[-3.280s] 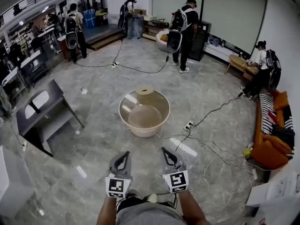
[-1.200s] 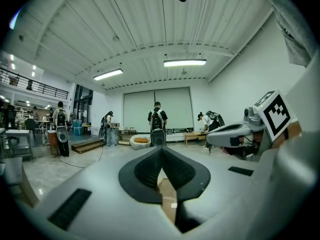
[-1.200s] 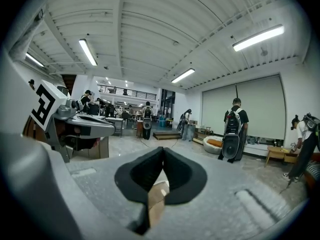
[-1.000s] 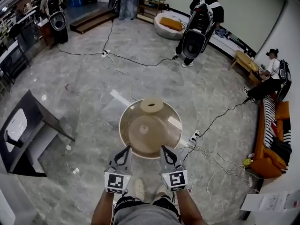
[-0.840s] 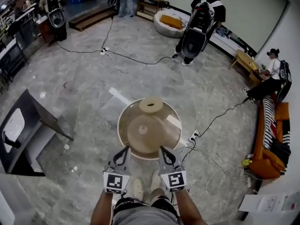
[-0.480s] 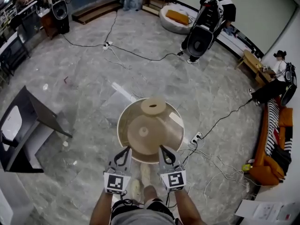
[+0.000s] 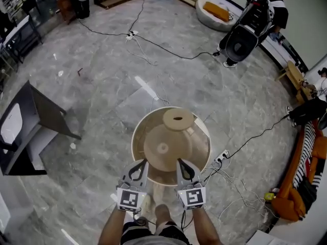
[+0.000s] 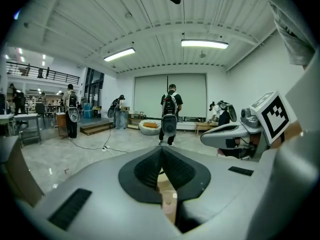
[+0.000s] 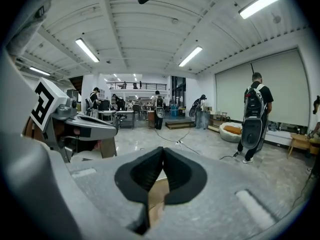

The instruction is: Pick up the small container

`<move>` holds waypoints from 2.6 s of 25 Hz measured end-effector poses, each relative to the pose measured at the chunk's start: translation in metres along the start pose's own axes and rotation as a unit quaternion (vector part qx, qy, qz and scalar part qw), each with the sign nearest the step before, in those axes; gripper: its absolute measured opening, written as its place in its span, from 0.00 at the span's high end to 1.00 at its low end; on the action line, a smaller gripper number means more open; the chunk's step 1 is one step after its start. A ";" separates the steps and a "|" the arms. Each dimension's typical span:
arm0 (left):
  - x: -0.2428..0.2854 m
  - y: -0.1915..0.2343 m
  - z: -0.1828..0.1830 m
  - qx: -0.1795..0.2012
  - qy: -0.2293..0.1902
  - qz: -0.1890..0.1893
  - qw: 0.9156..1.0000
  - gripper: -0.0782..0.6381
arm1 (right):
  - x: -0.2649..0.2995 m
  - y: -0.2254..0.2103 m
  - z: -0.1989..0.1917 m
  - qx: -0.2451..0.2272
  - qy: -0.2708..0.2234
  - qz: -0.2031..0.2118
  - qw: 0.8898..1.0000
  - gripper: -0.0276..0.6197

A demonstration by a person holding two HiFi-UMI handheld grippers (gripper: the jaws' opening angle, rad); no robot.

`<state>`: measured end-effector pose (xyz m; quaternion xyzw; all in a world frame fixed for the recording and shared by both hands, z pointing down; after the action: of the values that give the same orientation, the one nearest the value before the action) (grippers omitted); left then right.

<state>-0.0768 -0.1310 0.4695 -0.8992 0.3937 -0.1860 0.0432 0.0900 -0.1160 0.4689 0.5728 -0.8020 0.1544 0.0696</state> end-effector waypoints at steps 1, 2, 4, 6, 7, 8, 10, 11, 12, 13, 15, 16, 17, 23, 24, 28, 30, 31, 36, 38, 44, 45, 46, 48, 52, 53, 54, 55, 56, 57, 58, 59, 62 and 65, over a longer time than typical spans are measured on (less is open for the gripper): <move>0.009 0.002 -0.006 -0.002 0.004 0.001 1.000 0.87 | 0.009 -0.006 -0.007 0.003 0.005 0.003 1.000 0.96; 0.018 0.004 -0.012 -0.004 0.007 0.002 1.000 0.87 | 0.018 -0.011 -0.013 0.007 0.010 0.005 1.000 0.96; 0.035 0.009 -0.024 -0.010 0.013 0.003 1.000 0.87 | 0.036 -0.021 -0.026 0.011 0.021 0.010 1.000 0.96; 0.049 0.011 -0.035 -0.028 0.024 0.004 0.999 0.87 | 0.051 -0.029 -0.041 0.015 0.033 0.014 0.999 0.96; 0.055 0.012 -0.043 -0.034 0.029 0.003 0.999 0.87 | 0.058 -0.033 -0.049 0.017 0.040 0.016 0.999 0.96; 0.061 0.013 -0.052 -0.032 0.033 0.000 0.999 0.87 | 0.065 -0.035 -0.057 0.019 0.046 0.018 0.999 0.96; 0.073 0.014 -0.071 -0.034 0.039 -0.002 0.999 0.87 | 0.080 -0.041 -0.073 0.018 0.052 0.021 0.998 0.96; 0.079 0.014 -0.080 -0.040 0.042 -0.002 0.998 0.87 | 0.087 -0.045 -0.082 0.016 0.055 0.023 0.998 0.96; 0.085 0.013 -0.089 -0.044 0.046 -0.003 0.998 0.87 | 0.093 -0.049 -0.092 0.016 0.059 0.025 0.998 0.96; 0.091 0.012 -0.098 -0.049 0.050 -0.003 0.998 0.87 | 0.099 -0.052 -0.100 0.015 0.063 0.027 0.998 0.96; 0.102 0.008 -0.115 -0.057 0.055 -0.004 0.997 0.87 | 0.112 -0.057 -0.113 0.012 0.073 0.034 0.997 0.96; 0.108 0.006 -0.124 -0.051 0.056 -0.008 0.997 0.87 | 0.118 -0.058 -0.120 0.009 0.080 0.038 0.996 0.96; 0.113 0.004 -0.133 -0.053 0.057 -0.009 0.997 0.87 | 0.123 -0.060 -0.127 0.008 0.086 0.040 0.995 0.96; 0.139 -0.007 -0.181 -0.090 0.068 -0.011 0.994 0.87 | 0.152 -0.071 -0.178 0.006 0.095 0.044 0.995 0.96; 0.142 -0.009 -0.190 -0.094 0.069 -0.010 0.993 0.87 | 0.155 -0.072 -0.187 0.006 0.096 0.045 0.994 0.96; 0.154 -0.014 -0.223 -0.105 0.079 -0.009 0.991 0.87 | 0.169 -0.078 -0.218 0.013 0.106 0.045 0.993 0.96; 0.158 -0.015 -0.237 -0.108 0.080 -0.009 0.991 0.87 | 0.175 -0.080 -0.232 0.014 0.108 0.044 0.993 0.96; 0.160 -0.016 -0.244 -0.111 0.082 -0.010 0.990 0.87 | 0.177 -0.082 -0.238 0.014 0.109 0.045 0.993 0.96; 0.170 -0.022 -0.276 -0.123 0.100 -0.012 0.987 0.87 | 0.190 -0.086 -0.265 0.017 0.109 0.052 0.993 0.96; 0.174 -0.024 -0.284 -0.119 0.098 -0.014 0.988 0.87 | 0.194 -0.087 -0.275 0.017 0.109 0.054 0.992 0.96; 0.176 -0.026 -0.297 -0.122 0.098 -0.013 0.988 0.87 | 0.202 -0.085 -0.294 0.024 0.112 0.063 0.991 0.92; 0.176 -0.026 -0.299 -0.123 0.099 -0.012 0.987 0.87 | 0.204 -0.084 -0.298 0.027 0.114 0.070 0.991 0.82; 0.176 -0.025 -0.301 -0.126 0.100 -0.011 0.987 0.87 | 0.207 -0.083 -0.301 0.028 0.115 0.075 0.990 0.81; 0.176 -0.025 -0.306 -0.132 0.104 -0.010 0.986 0.87 | 0.212 -0.081 -0.309 0.025 0.117 0.081 0.990 0.76; 0.177 -0.027 -0.315 -0.132 0.107 -0.010 0.985 0.87 | 0.223 -0.081 -0.326 0.022 0.127 0.084 0.988 0.65; 0.177 -0.028 -0.317 -0.130 0.107 -0.010 0.986 0.87 | 0.225 -0.081 -0.329 0.022 0.128 0.085 0.988 0.64; 0.176 -0.029 -0.319 -0.130 0.108 -0.010 0.986 0.87 | 0.226 -0.081 -0.332 0.022 0.128 0.086 0.988 0.64; 0.175 -0.029 -0.321 -0.130 0.111 -0.011 0.985 0.87 | 0.228 -0.080 -0.335 0.022 0.129 0.088 0.987 0.64; 0.174 -0.029 -0.323 -0.131 0.113 -0.010 0.985 0.87 | 0.230 -0.080 -0.337 0.021 0.130 0.089 0.987 0.64; 0.174 -0.029 -0.326 -0.133 0.114 -0.009 0.984 0.87 | 0.232 -0.080 -0.340 0.019 0.131 0.090 0.987 0.64; 0.175 -0.029 -0.328 -0.134 0.116 -0.008 0.984 0.87 | 0.235 -0.081 -0.343 0.019 0.132 0.090 0.987 0.64; 0.176 -0.029 -0.330 -0.134 0.117 -0.008 0.984 0.87 | 0.238 -0.083 -0.346 0.019 0.133 0.090 0.987 0.64; 0.178 -0.030 -0.335 -0.133 0.121 -0.008 0.984 0.87 | 0.244 -0.085 -0.353 0.024 0.134 0.092 0.986 0.64; 0.178 -0.031 -0.337 -0.137 0.120 -0.006 0.983 0.87 | 0.246 -0.085 -0.356 0.018 0.131 0.094 0.987 0.65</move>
<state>-0.0693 -0.2151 0.8421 -0.8699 0.4127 -0.2376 -0.1287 0.0641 -0.2454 0.8894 0.4708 -0.8335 0.2479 0.1489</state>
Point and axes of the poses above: the fingertips, and each gripper's own axes: x forward along the fingers, y to its left, z out of its top, the point moved 5 cm from there along -x, backward along the fingers, and after that the axes turned 12 degrees about x, right-handed, at the moved point
